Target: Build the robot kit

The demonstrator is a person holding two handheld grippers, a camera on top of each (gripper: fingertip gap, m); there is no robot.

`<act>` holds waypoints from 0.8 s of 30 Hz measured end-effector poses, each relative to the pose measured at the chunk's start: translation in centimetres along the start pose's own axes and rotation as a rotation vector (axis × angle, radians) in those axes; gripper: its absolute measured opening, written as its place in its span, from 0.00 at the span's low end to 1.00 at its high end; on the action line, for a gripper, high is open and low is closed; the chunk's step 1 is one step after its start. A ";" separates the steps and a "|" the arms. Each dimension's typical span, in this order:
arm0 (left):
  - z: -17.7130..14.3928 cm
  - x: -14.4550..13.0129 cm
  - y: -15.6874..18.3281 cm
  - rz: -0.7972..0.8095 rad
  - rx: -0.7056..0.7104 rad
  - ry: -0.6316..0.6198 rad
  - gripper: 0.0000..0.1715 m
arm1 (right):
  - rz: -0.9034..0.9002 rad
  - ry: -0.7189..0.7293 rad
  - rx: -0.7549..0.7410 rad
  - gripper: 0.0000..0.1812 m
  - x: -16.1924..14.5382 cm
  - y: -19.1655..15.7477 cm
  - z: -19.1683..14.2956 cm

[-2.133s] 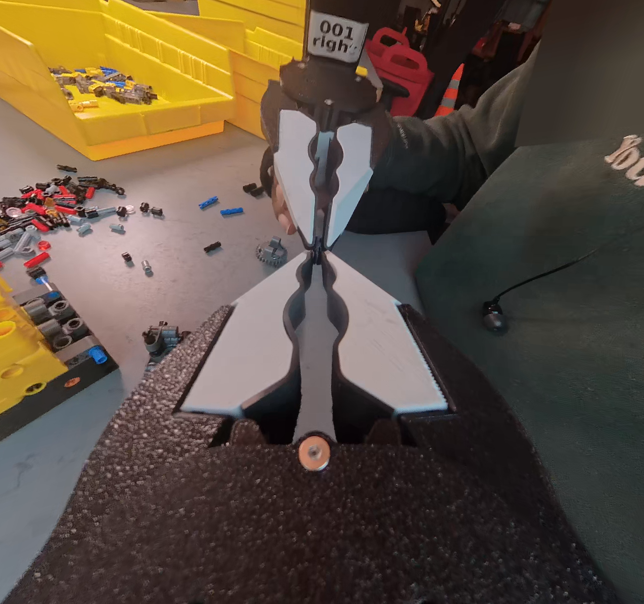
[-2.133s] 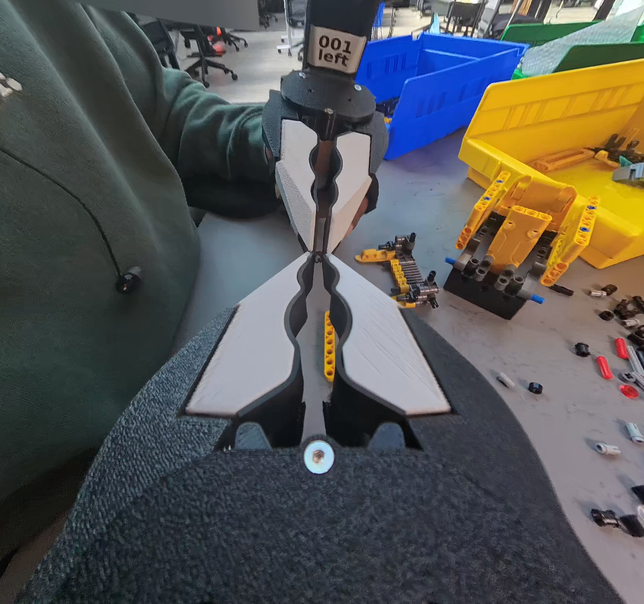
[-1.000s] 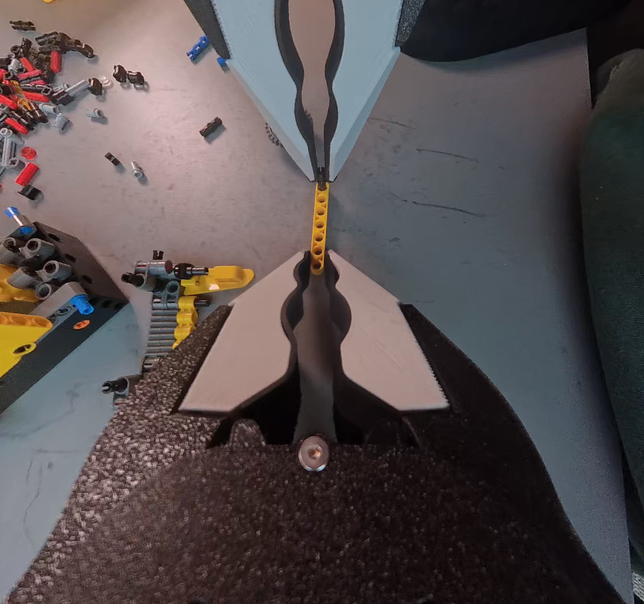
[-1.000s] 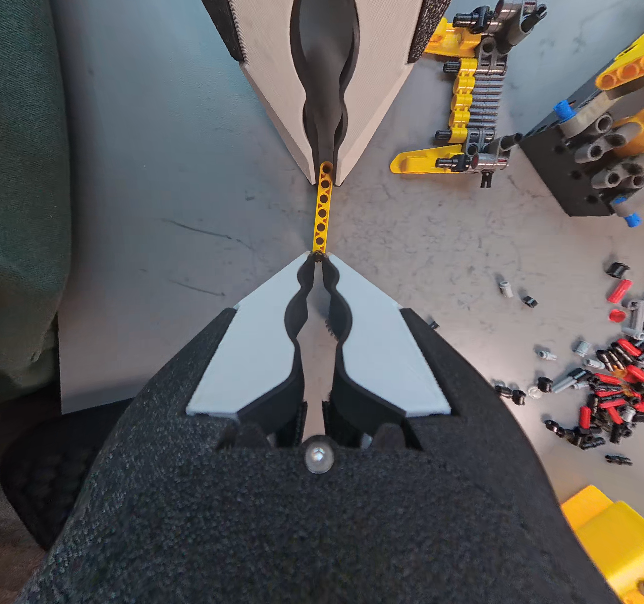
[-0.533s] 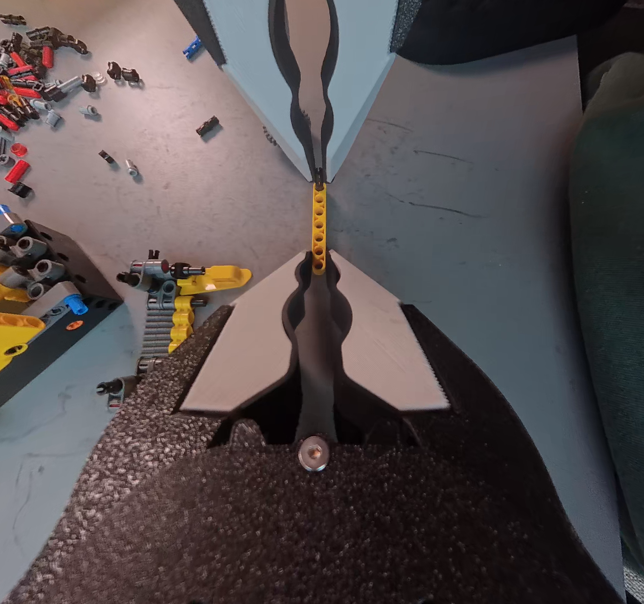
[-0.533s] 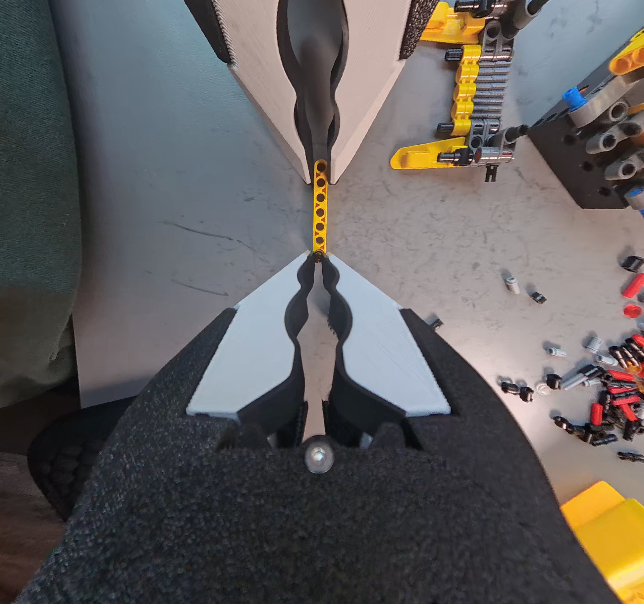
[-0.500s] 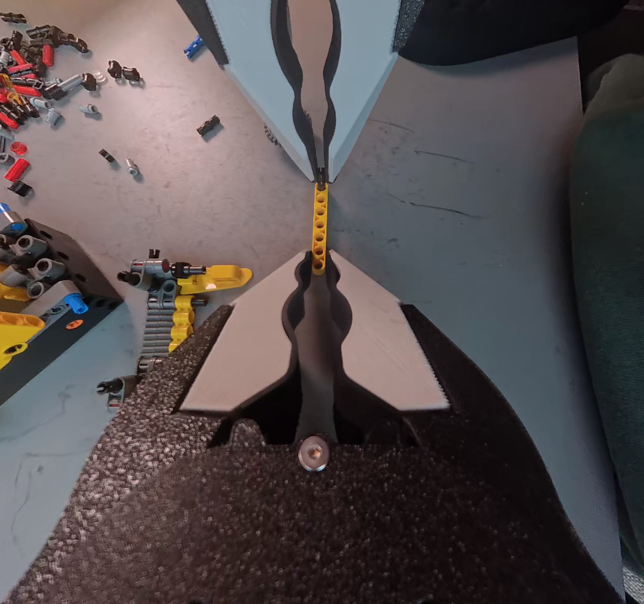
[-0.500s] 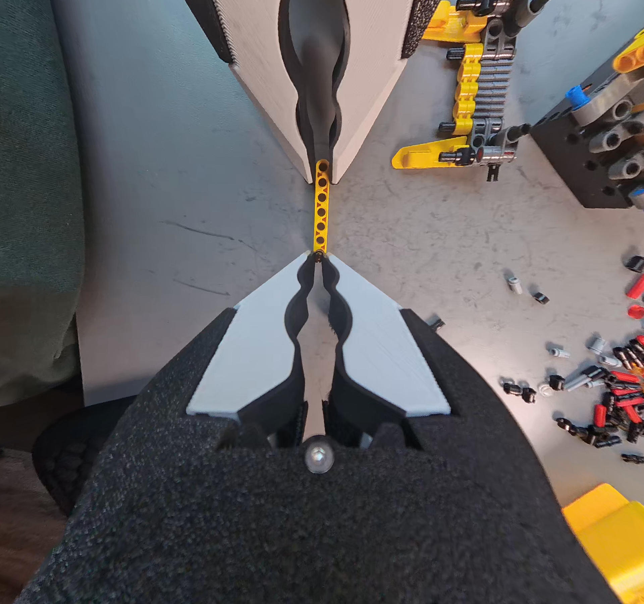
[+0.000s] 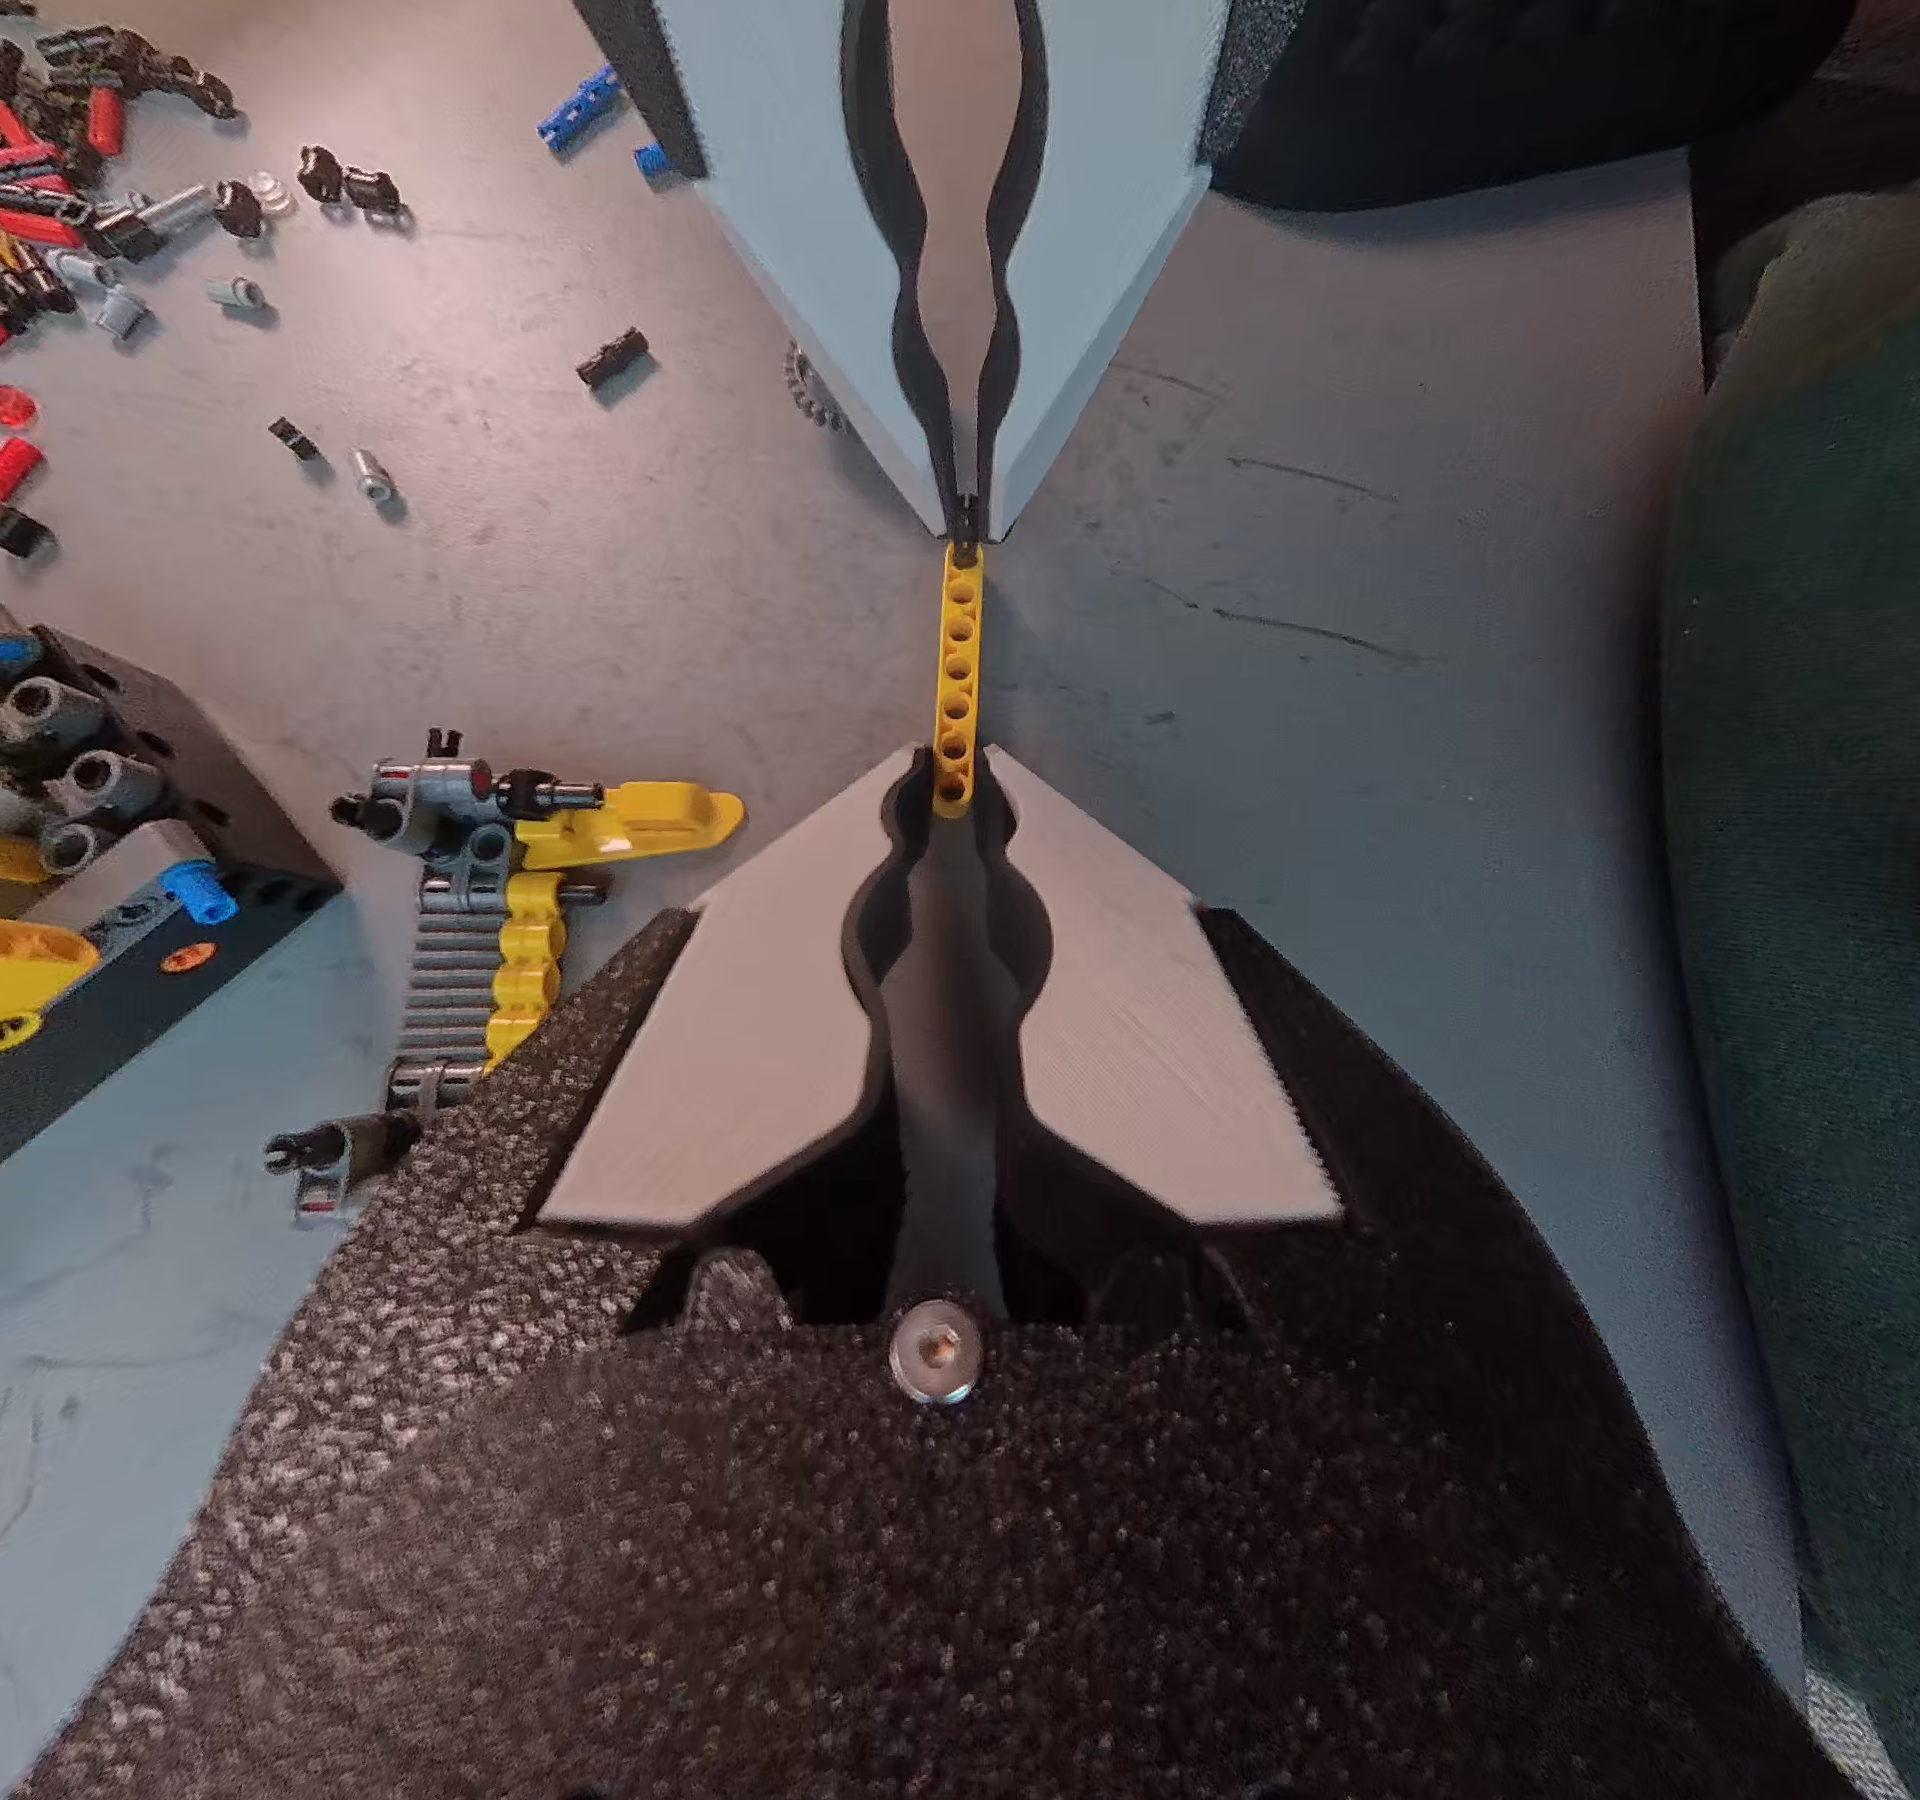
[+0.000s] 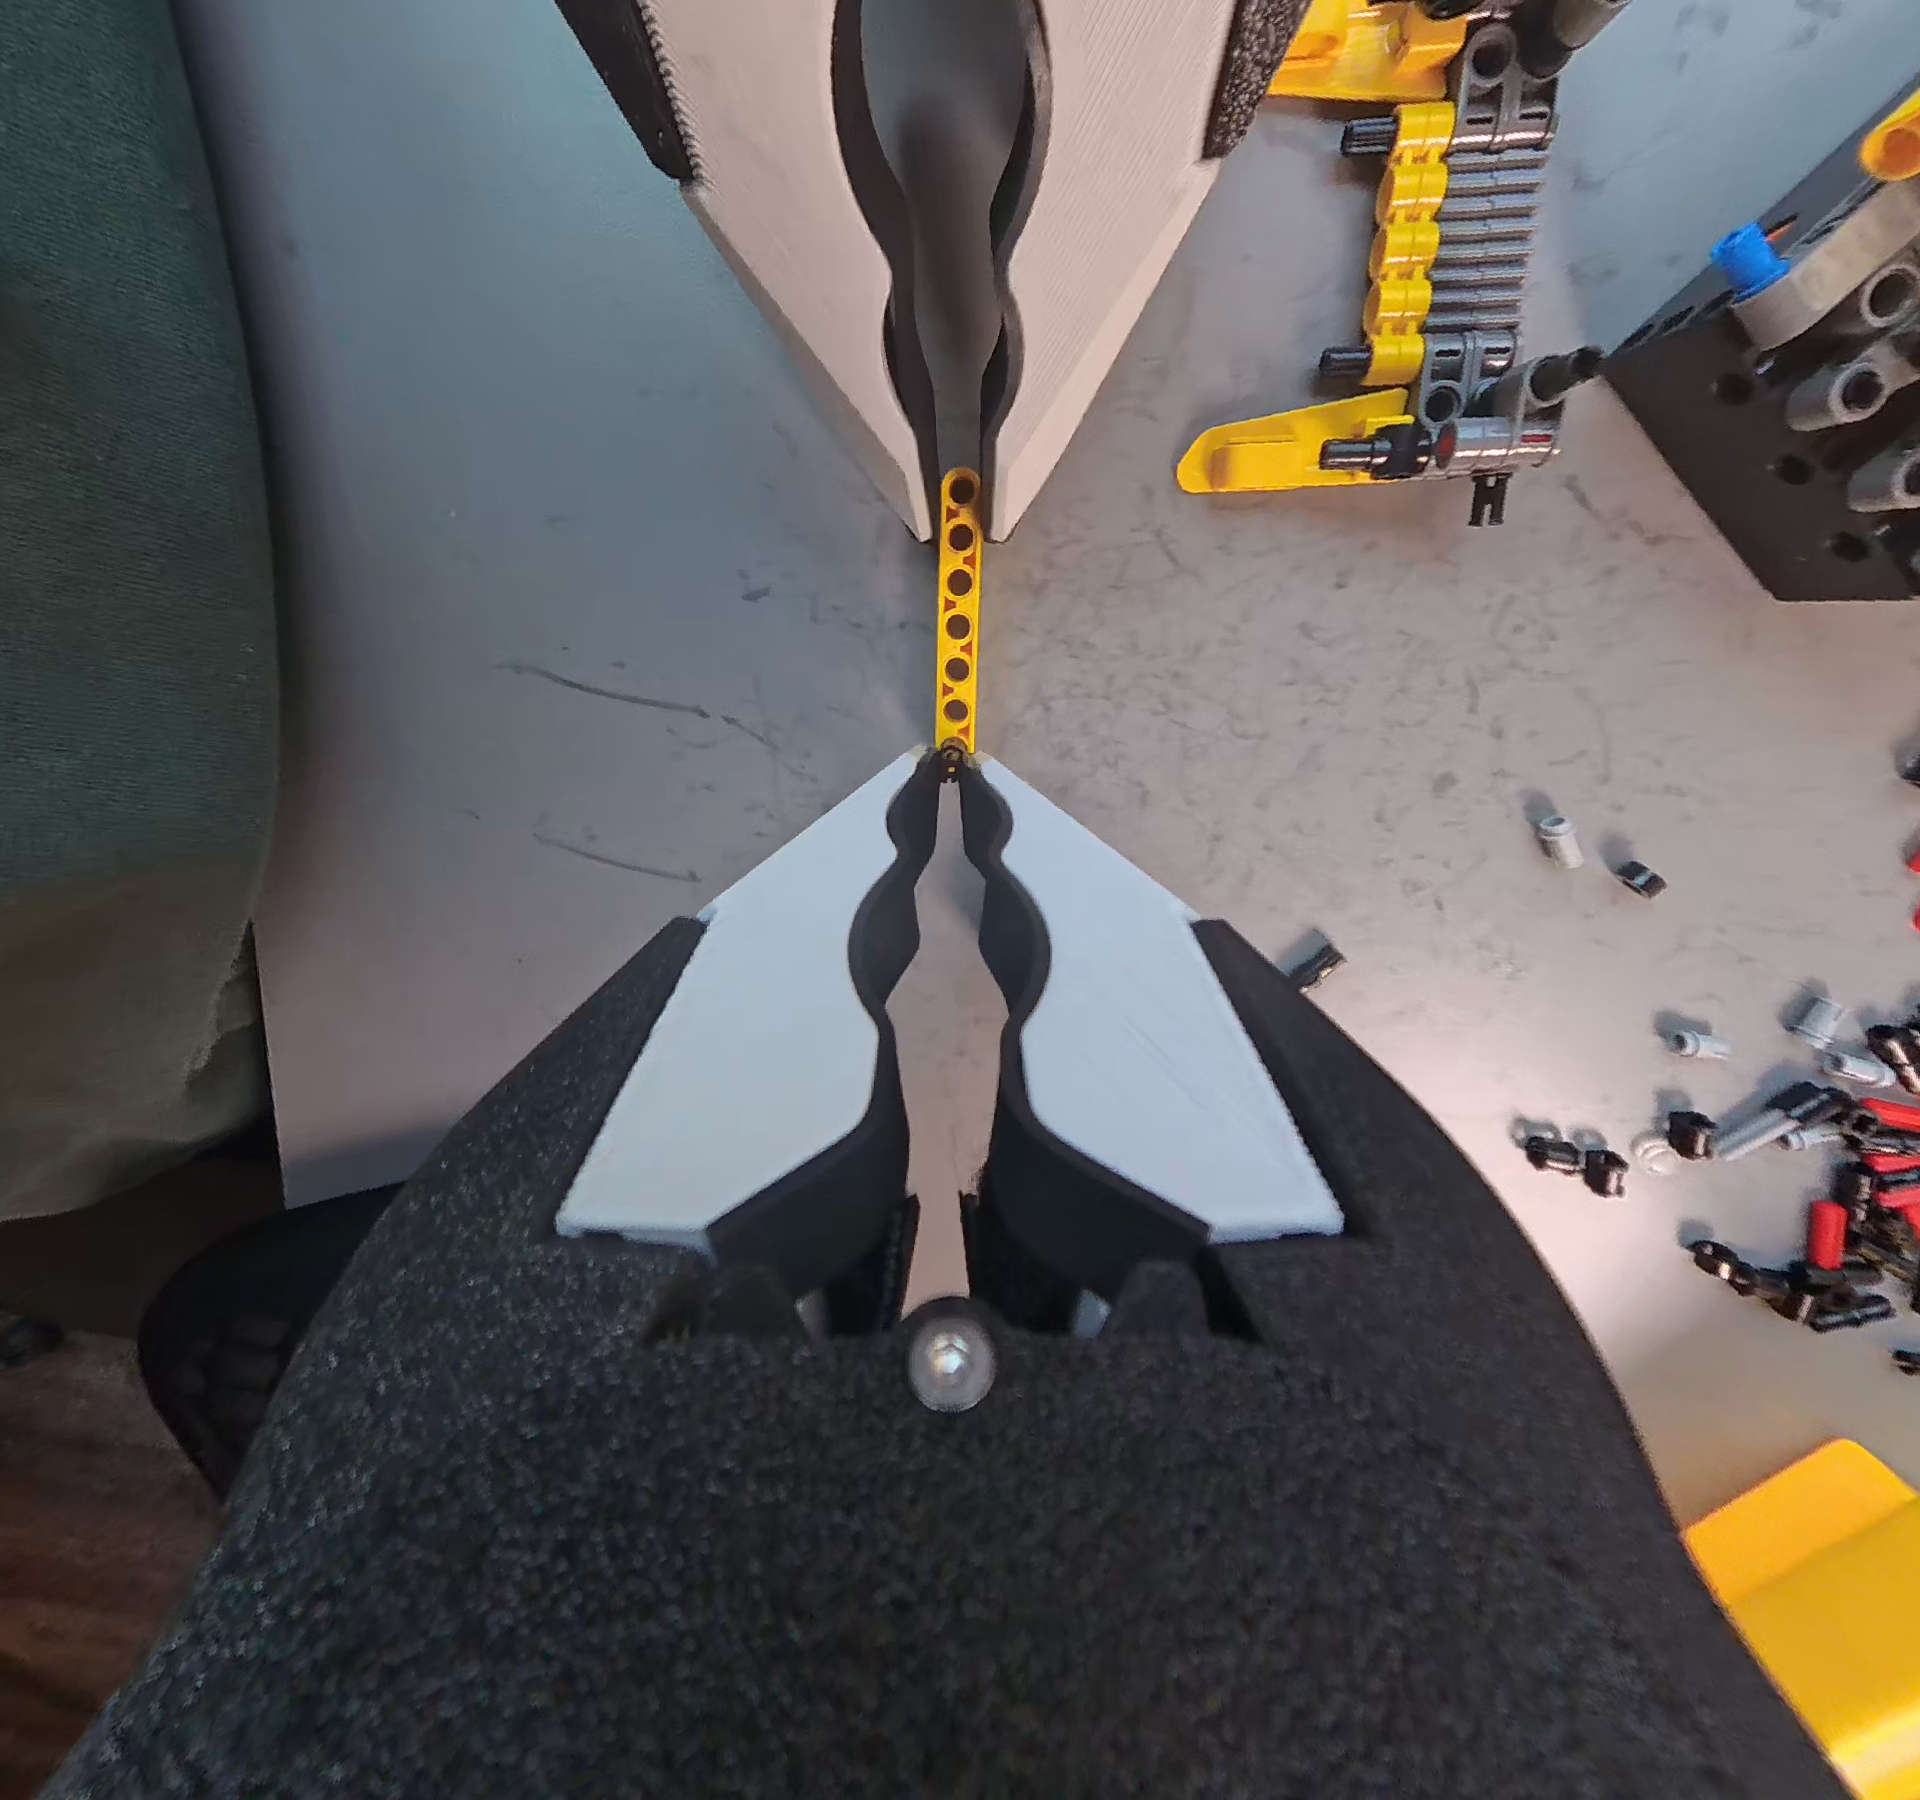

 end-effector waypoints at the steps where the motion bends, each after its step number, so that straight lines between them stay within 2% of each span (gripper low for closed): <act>1: 0.0 0.0 -0.1 -0.008 -0.003 0.000 0.04 | 0.001 0.000 0.007 0.01 0.0 0.1 0.0; 24: -0.1 -0.1 -0.2 -0.069 -0.010 0.001 0.04 | -0.023 -0.043 -0.022 0.01 0.6 0.0 0.2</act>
Point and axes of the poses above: each gripper's, where its closed fingertips meet, z out along the fingers, x out of its top, y = z × x across the jaws, the point moved 10 cm from there along -z, back along the fingers, and after that the axes turned 12 degrees about y, right-handed, at the moved point
